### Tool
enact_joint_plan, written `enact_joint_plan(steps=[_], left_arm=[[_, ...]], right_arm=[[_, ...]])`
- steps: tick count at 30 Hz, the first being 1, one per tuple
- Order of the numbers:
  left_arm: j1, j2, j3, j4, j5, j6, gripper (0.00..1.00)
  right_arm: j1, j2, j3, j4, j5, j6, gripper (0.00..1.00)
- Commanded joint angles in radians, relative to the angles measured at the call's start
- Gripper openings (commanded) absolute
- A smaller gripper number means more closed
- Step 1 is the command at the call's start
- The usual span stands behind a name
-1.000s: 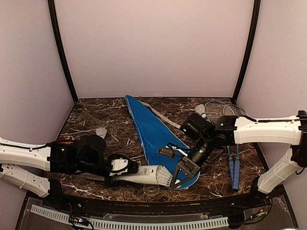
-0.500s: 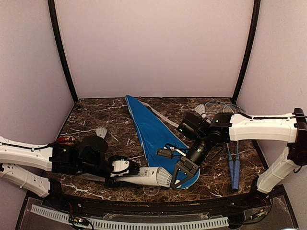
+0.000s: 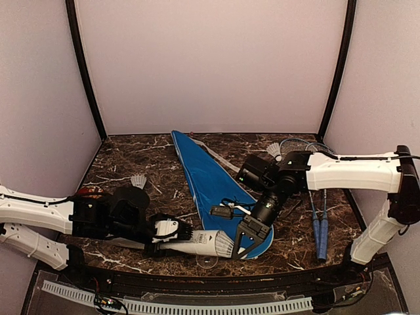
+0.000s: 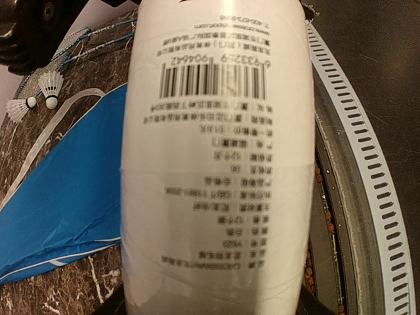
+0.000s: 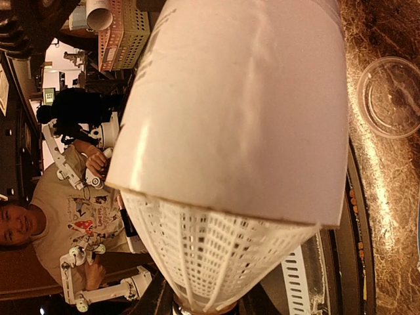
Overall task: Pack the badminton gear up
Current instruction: Place the shuttlecock in the racket bag.
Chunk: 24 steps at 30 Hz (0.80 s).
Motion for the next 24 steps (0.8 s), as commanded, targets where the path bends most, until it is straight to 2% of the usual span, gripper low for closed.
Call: enact_joint_plan(steps=[1, 8, 18, 24], left_arm=[[-0.002, -0.001, 0.032, 0.032, 0.011, -0.012, 0.61], [-0.012, -0.019, 0.023, 0.038, 0.021, -0.004, 0.61], [-0.148, -0.003, 0.019, 0.029, -0.108, 0.051, 0.61], [-0.152, 0.063, 0.067, 0.021, -0.130, 0.003, 0.60]], right_arm=[[0.025, 0.018, 0.046, -0.027, -0.038, -0.043, 0.20], [0.013, 0.054, 0.053, -0.015, -0.029, -0.038, 0.20], [-0.025, 0.089, 0.075, -0.020, -0.048, -0.024, 0.20], [-0.027, 0.093, 0.089, -0.001, -0.032, -0.002, 0.23]])
